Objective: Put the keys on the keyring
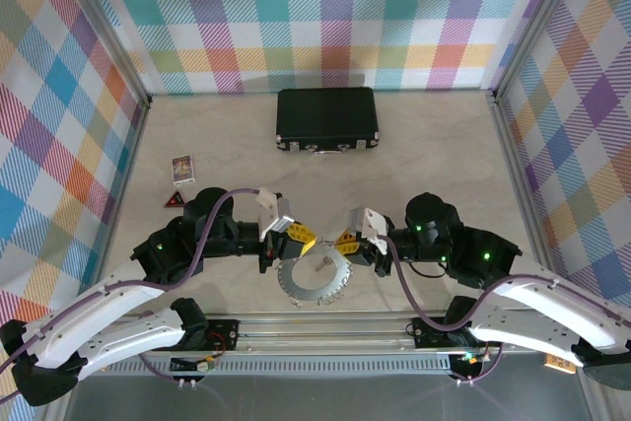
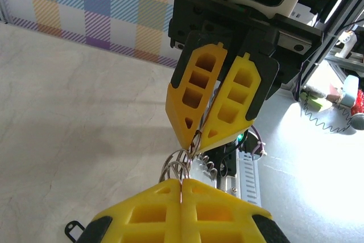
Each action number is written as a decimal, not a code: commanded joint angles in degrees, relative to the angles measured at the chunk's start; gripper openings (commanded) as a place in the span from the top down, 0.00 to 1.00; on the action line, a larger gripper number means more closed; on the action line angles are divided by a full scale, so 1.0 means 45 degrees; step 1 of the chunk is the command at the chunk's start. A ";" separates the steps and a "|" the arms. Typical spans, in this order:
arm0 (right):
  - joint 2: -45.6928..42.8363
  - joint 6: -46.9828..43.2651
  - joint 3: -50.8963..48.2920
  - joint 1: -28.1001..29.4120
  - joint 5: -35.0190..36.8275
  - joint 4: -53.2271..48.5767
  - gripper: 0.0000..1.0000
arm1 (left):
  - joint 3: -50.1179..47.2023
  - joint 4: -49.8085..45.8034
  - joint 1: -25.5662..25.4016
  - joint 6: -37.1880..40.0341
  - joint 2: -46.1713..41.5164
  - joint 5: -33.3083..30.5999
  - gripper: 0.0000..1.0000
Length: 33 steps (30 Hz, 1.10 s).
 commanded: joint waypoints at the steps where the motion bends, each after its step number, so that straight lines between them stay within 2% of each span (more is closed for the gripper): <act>1: 0.0192 -0.0191 0.0529 0.0295 0.0456 0.0243 0.88 | -0.0056 0.0410 0.0010 0.0179 -0.0090 0.0342 1.00; 12: 0.0773 -0.0814 0.0917 0.1240 0.2134 -0.0406 0.93 | 0.0017 0.0231 0.0020 0.0218 -0.0009 0.0126 1.00; 17: 0.1005 -0.1073 0.1175 0.1759 0.3040 -0.0852 0.87 | 0.0026 0.0184 0.0020 0.0238 0.0031 0.0136 1.00; 25: 0.1158 -0.1053 0.1244 0.1948 0.3415 -0.0877 0.89 | 0.0022 0.0170 0.0015 0.0238 0.0001 0.0155 1.00; 33: 0.0886 -0.1052 0.1371 0.2177 0.4004 -0.1356 0.81 | -0.0034 0.0174 0.0017 0.0226 -0.0037 0.0155 1.00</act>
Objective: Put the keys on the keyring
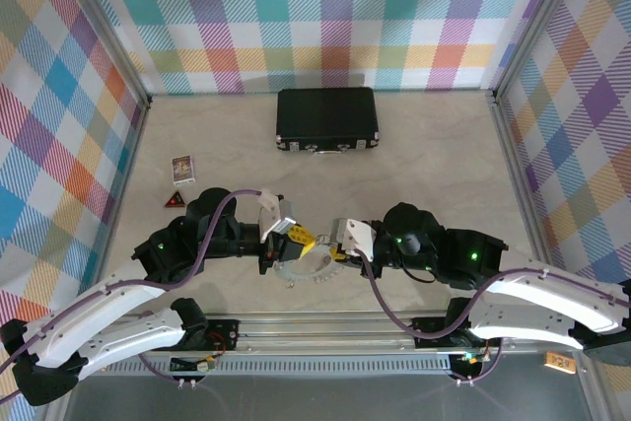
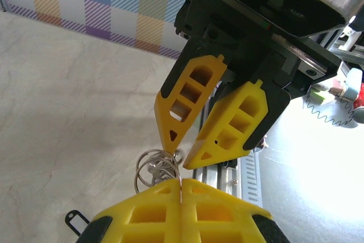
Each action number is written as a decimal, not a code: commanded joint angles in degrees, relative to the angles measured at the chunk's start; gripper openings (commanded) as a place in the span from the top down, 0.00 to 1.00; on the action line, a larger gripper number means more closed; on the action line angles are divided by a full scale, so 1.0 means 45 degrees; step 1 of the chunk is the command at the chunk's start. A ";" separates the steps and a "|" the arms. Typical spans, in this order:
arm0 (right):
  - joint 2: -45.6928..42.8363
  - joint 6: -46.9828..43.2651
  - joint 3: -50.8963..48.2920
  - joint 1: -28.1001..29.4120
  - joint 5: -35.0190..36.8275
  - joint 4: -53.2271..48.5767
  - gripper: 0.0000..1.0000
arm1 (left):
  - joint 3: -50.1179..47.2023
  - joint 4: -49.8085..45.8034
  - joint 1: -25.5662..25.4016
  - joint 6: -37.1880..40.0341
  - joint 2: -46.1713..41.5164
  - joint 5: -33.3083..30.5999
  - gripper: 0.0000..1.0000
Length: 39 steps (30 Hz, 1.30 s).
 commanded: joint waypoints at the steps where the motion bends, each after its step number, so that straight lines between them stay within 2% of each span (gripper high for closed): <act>1: -0.0182 -0.0034 0.0446 0.0165 0.0349 -0.0251 0.81 | -0.0021 0.0533 -0.0003 0.0082 -0.0098 0.0238 1.00; 5: -0.0101 -0.0087 0.0419 0.0191 0.0517 -0.0202 0.89 | -0.0043 0.0535 0.0001 0.0064 -0.0100 0.0244 1.00; 13: -0.0256 -0.0132 0.0476 0.0313 0.1057 -0.0744 0.92 | -0.0058 0.0550 -0.0002 0.0071 -0.0105 0.0183 1.00; 17: -0.0309 -0.0082 0.0527 0.0323 0.0866 -0.1082 0.83 | -0.0089 0.0533 -0.0009 0.0067 -0.0047 0.0274 1.00; 28: -0.1236 0.0029 0.0345 0.0323 0.0181 -0.0573 0.71 | -0.0014 0.0563 -0.0003 0.0044 -0.0078 0.0535 1.00; 32: -0.1151 -0.0073 0.0399 0.0323 -0.0234 -0.0220 0.69 | -0.0007 0.0607 -0.0004 0.0005 -0.0057 0.0746 1.00; 36: -0.1146 0.0287 0.0228 0.0306 -0.0124 0.0203 0.67 | -0.0069 0.0541 0.0001 -0.0215 -0.0055 -0.0214 1.00; 39: -0.1133 0.1058 -0.0227 0.0108 0.0453 0.0661 0.51 | -0.0490 0.0553 0.0001 -0.0844 0.0054 -0.1515 1.00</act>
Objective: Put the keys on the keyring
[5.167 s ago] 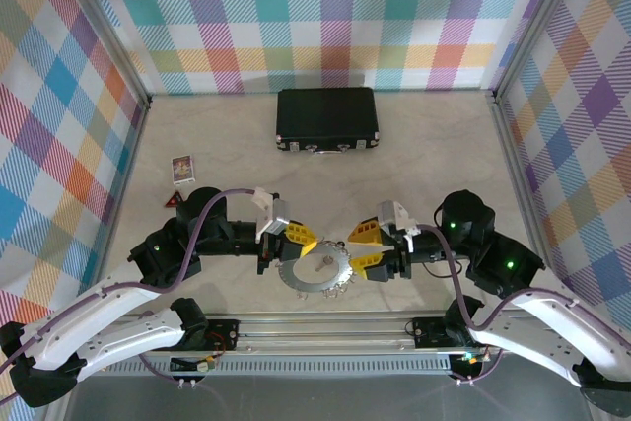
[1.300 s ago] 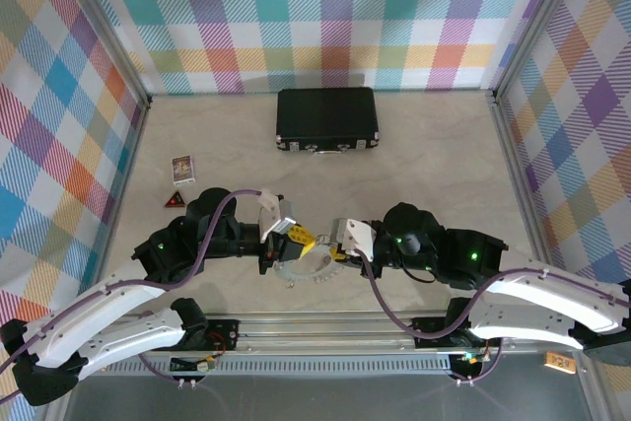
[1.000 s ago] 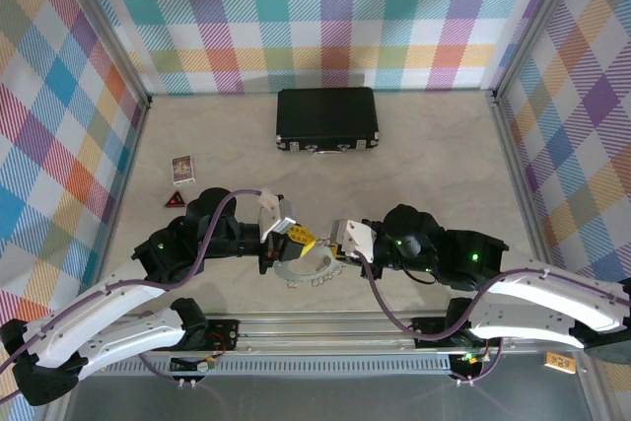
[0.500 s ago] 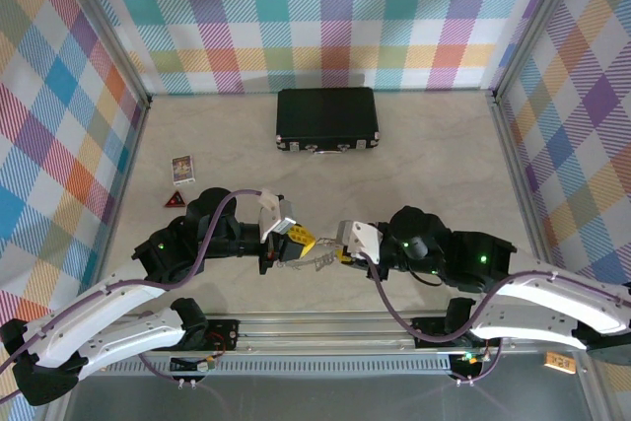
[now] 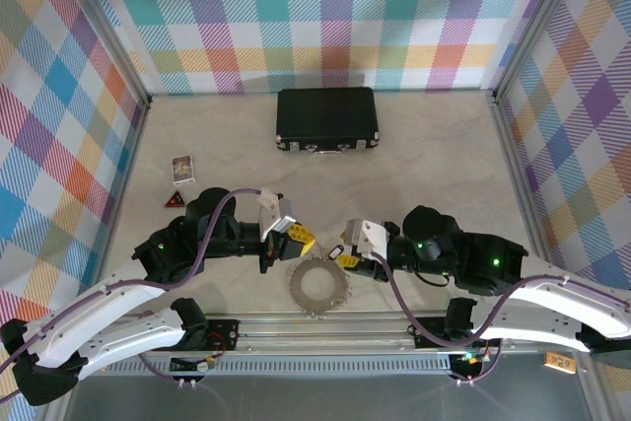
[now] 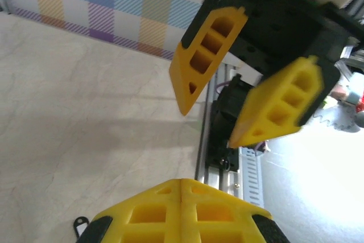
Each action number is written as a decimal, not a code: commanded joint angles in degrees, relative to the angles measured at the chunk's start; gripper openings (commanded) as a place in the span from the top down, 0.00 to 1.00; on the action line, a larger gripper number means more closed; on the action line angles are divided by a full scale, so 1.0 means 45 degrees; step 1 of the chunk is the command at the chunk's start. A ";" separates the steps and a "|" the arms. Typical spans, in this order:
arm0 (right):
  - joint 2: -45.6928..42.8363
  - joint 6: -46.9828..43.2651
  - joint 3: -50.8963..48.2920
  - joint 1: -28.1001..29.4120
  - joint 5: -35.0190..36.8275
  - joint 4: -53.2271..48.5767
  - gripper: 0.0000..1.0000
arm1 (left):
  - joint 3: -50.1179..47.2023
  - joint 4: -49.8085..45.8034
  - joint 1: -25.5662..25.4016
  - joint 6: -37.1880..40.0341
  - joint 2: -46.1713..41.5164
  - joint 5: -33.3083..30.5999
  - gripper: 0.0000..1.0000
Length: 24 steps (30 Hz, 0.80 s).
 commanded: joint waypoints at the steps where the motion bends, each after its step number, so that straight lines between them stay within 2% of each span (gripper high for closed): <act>1: 0.0035 0.0974 -0.0382 -0.0275 0.0471 0.0808 0.47 | -0.0494 0.0291 -0.0004 -0.0744 0.0148 -0.1492 1.00; 3: 0.0287 0.2022 -0.0639 -0.1038 0.0545 0.0833 0.40 | -0.0830 -0.0118 0.0005 -0.1259 0.0349 -0.2233 1.00; 5: 0.0575 0.3436 -0.0978 -0.2333 -0.0722 0.0928 0.37 | -0.1327 0.0061 0.0018 -0.2043 0.0571 -0.2805 1.00; 7: 0.0977 0.4698 -0.1383 -0.3588 -0.1896 0.1085 0.33 | -0.1736 0.0076 0.0024 -0.2631 0.0835 -0.3034 0.94; 11: 0.1900 0.6193 -0.1914 -0.5007 -0.2679 0.0786 0.27 | -0.2517 0.0571 0.0025 -0.3728 0.1013 -0.3259 0.77; 14: 0.2349 0.7311 -0.2506 -0.5847 -0.3498 0.0757 0.24 | -0.3022 0.0876 0.0025 -0.4253 0.1218 -0.2909 0.74; 19: 0.2429 0.8764 -0.3906 -0.6330 -0.4485 0.1024 0.22 | -0.3469 0.1498 0.0025 -0.4198 0.2035 -0.2030 0.76; 24: 0.2917 1.0173 -0.4910 -0.6526 -0.5648 0.1341 0.23 | -0.3862 0.3944 0.0025 -0.5248 0.4376 -0.0780 0.78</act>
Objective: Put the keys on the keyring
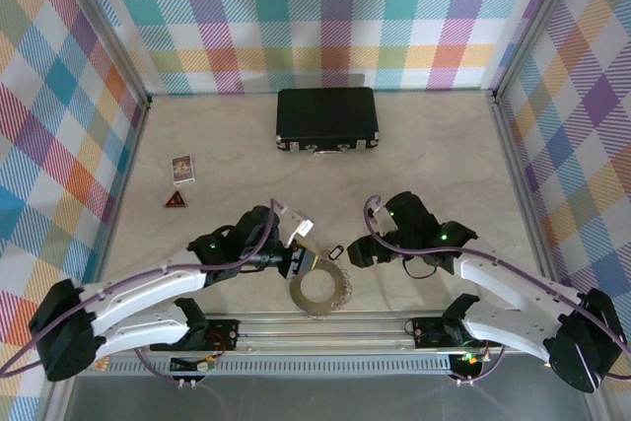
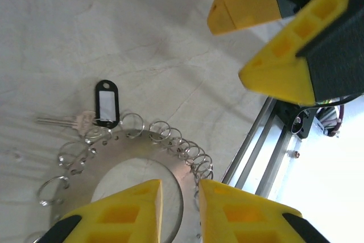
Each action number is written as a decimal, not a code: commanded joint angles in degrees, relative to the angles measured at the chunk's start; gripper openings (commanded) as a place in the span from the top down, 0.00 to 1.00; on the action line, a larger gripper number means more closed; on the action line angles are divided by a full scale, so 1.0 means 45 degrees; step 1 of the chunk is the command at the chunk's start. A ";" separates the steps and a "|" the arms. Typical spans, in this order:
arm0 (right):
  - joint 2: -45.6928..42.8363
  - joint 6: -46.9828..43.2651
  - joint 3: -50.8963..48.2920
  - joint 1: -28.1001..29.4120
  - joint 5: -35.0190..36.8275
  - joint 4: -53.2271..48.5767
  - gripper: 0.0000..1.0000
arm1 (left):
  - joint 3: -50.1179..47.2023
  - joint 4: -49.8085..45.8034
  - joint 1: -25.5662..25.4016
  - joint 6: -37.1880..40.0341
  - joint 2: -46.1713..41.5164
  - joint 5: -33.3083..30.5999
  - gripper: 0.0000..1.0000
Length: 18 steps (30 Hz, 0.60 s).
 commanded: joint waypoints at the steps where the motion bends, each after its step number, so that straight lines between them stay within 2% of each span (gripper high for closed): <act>1: 0.0324 0.1535 -0.0506 -0.0133 -0.1314 0.0436 0.23 | -0.0411 0.2332 0.0009 -0.1033 0.1471 0.1252 0.78; 5: 0.0688 0.2083 -0.1103 -0.0571 -0.2047 0.0726 0.24 | -0.0352 0.3143 -0.0005 -0.1061 0.3060 0.1650 0.83; 9: 0.0773 0.2531 -0.1928 -0.1731 -0.2850 0.1418 0.25 | -0.0078 0.3113 -0.0067 -0.0446 0.3627 0.1550 0.86; 12: 0.0828 0.2665 -0.2352 -0.2717 -0.3445 0.2098 0.26 | 0.0380 0.2529 -0.0433 0.0481 0.3966 0.1163 0.86; 18: 0.1406 0.2493 -0.2467 -0.3285 -0.3696 0.2544 0.28 | 0.1320 0.1668 -0.1294 0.1741 0.4591 -0.0119 0.85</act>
